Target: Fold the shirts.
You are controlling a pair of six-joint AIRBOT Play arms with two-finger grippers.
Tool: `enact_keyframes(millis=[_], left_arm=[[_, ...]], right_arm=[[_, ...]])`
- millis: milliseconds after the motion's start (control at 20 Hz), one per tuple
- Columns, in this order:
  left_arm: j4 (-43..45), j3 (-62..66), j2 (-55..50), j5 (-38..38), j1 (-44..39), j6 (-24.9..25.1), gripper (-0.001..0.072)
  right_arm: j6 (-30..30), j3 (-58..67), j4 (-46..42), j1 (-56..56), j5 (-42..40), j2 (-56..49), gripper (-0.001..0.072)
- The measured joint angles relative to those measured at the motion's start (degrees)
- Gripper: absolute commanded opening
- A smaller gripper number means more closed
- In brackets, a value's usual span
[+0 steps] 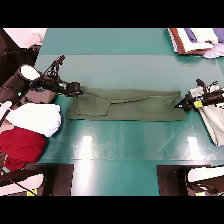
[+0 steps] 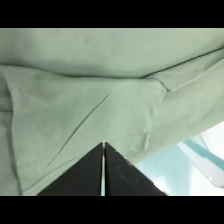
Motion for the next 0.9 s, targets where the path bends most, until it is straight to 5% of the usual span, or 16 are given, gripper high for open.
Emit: enact_keyframes(millis=[250,900], left_arm=[[-1.0,4.3,-2.9,3.1,-4.2,0.2,0.0029],[-1.3,31.0,-31.0,1.8,-29.8,0.3,0.0029]], right_arm=[[1.6,5.6,0.6,1.0,5.8,3.4,0.0018],[16.6,28.1,1.2,19.9,10.0,17.3,0.0018]])
